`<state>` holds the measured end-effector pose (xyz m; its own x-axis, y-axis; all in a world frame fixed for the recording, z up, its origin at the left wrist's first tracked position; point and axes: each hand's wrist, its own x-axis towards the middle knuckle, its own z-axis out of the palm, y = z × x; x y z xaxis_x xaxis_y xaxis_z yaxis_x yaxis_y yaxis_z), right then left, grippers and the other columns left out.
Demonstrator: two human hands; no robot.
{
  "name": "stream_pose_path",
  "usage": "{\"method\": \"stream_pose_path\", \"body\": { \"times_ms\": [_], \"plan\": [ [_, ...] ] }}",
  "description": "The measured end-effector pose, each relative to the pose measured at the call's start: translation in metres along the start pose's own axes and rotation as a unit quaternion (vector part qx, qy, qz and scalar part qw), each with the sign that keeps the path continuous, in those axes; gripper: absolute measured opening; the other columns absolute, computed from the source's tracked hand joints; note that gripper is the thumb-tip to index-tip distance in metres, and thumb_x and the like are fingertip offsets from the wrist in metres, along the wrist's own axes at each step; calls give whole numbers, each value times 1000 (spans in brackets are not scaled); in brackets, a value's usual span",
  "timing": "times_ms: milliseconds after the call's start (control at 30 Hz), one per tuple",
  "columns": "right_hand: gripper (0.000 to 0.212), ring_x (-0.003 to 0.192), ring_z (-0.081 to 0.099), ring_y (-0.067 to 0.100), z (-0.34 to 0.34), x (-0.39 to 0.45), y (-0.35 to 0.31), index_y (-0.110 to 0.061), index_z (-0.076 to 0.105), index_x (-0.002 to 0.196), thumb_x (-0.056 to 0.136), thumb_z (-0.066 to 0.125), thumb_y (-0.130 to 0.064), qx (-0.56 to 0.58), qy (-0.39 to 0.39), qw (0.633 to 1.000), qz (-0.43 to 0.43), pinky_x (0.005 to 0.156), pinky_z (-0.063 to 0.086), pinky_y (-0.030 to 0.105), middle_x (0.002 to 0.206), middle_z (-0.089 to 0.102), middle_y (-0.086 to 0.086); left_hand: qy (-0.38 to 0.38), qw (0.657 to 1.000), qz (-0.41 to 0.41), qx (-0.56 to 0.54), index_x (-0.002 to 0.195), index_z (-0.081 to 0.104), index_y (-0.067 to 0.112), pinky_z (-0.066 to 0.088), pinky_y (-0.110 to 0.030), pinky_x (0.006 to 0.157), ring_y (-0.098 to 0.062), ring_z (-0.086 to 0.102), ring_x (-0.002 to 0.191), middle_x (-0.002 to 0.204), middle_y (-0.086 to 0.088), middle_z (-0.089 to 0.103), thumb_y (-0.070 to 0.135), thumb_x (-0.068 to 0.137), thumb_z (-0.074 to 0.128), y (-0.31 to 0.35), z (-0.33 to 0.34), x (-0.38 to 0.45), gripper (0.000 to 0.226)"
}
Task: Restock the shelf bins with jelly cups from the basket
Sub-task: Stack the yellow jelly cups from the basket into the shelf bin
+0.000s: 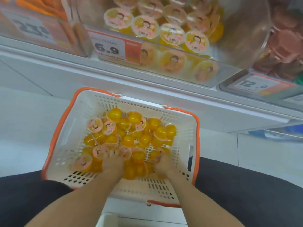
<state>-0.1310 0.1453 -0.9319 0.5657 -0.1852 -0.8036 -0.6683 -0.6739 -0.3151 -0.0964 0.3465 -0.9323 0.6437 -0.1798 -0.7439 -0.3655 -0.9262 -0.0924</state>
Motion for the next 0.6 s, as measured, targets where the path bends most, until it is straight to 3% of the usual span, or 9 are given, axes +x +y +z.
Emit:
{"method": "stream_pose_path", "body": {
  "times_ms": [67, 100, 133, 267, 333, 400, 500, 567, 600],
  "plan": [
    [12, 74, 55, 15, 5, -1, -9, -24, 57, 77, 84, 66, -22, -47, -24, 998, -28, 77, 46, 33, 81, 61, 4, 6, 997, 26, 79, 155, 29, 17, 8, -57, 120, -32, 19, 146, 162, -6, 21, 29, 101, 41, -4, -5, -5, 56],
    [10, 74, 53, 13, 11, 2, -11, -22, 62, 78, 86, 66, -24, -61, -40, 997, -30, 77, 43, 31, 82, 62, 2, 16, 991, 40, 123, 155, 29, 17, 11, -58, 120, -33, 20, 145, 162, -7, 20, 31, 102, 40, -5, 2, -3, 56],
    [4, 83, 56, 14, 14, -1, -17, -19, 67, 90, 88, 67, -23, -54, -71, 995, -37, 78, 42, 27, 92, 65, 2, 20, 987, 51, 153, 155, 28, 17, 13, -58, 119, -34, 20, 145, 163, -7, 18, 32, 102, 41, -7, 5, -3, 57],
    [45, 117, 55, 24, 35, -2, -21, -29, 57, 124, 81, 73, -27, -108, -139, 983, -49, 101, 45, 37, 128, 58, 3, 53, 986, 58, 149, 153, 31, 15, 19, -50, 118, -31, 26, 140, 157, -9, 25, 29, 98, 50, -10, 8, -10, 59],
    [65, 129, 47, 29, 46, -1, -17, -32, 42, 141, 82, 69, -30, -144, -131, 981, -26, 108, 40, 42, 146, 42, 5, 64, 990, 42, 122, 150, 33, 12, 23, -46, 116, -29, 31, 137, 150, -10, 32, 26, 97, 50, -15, 2, -12, 57],
    [59, 130, 47, 31, 53, 1, -12, -33, 37, 143, 89, 60, -33, -122, -90, 988, -25, 108, 40, 43, 152, 35, 7, 60, 994, 38, 81, 148, 34, 12, 25, -45, 116, -30, 34, 135, 147, -11, 37, 30, 95, 50, -19, 3, -7, 58],
    [43, 124, 50, 29, 61, 3, -4, -25, 42, 140, 98, 49, -23, -67, -19, 997, -40, 101, 40, 34, 148, 39, 8, 67, 990, 17, -122, 123, 58, 18, 38, -40, 105, -29, 49, 119, 122, -6, 59, 42, 81, 59, -24, -4, -6, 49],
    [33, 118, 52, 26, 61, 3, -3, -20, 48, 132, 99, 46, -19, -26, 11, 999, -31, 97, 41, 31, 136, 49, 8, 34, 943, 2, -330, 94, 63, 22, 45, -28, 79, -22, 58, 99, 94, 2, 62, 43, 72, 67, -25, -22, -11, 30],
    [24, 108, 55, 21, 60, 3, -2, -19, 52, 122, 99, 46, -18, -14, 25, 999, -28, 92, 44, 29, 124, 55, 6, 0, 905, -4, -426, 88, 62, 25, 44, -24, 72, -18, 58, 96, 91, 5, 61, 41, 73, 75, -28, -28, -10, 25]
  ]
}}
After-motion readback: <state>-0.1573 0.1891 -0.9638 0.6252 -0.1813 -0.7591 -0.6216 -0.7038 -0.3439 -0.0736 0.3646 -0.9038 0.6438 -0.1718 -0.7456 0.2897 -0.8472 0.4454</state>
